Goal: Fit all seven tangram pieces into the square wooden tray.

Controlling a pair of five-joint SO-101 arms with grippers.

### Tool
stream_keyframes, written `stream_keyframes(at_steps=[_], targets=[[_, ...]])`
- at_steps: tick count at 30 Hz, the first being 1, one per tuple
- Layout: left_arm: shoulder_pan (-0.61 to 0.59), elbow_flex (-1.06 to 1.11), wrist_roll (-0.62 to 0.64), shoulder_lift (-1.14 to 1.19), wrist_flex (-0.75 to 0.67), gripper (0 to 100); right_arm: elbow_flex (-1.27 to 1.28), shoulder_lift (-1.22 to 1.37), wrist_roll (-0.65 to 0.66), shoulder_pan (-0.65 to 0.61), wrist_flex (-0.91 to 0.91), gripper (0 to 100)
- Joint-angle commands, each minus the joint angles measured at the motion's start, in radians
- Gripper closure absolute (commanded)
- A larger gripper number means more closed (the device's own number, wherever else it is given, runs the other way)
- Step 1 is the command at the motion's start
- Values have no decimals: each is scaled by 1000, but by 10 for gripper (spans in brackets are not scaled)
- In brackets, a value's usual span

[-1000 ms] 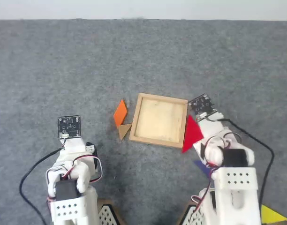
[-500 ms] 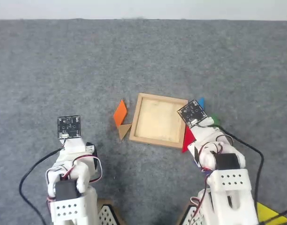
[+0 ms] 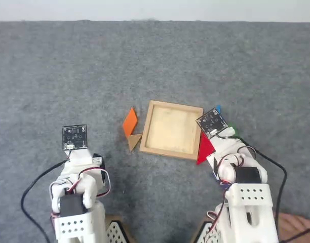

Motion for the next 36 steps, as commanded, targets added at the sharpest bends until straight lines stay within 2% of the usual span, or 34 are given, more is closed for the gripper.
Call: stream_keyframes(at_steps=[1, 36], targets=[[-3, -12, 9, -18, 5, 943, -3, -22, 15, 4, -5, 920], [-3, -12, 9, -18, 5, 943, 20, -22, 49, 2, -15, 919]])
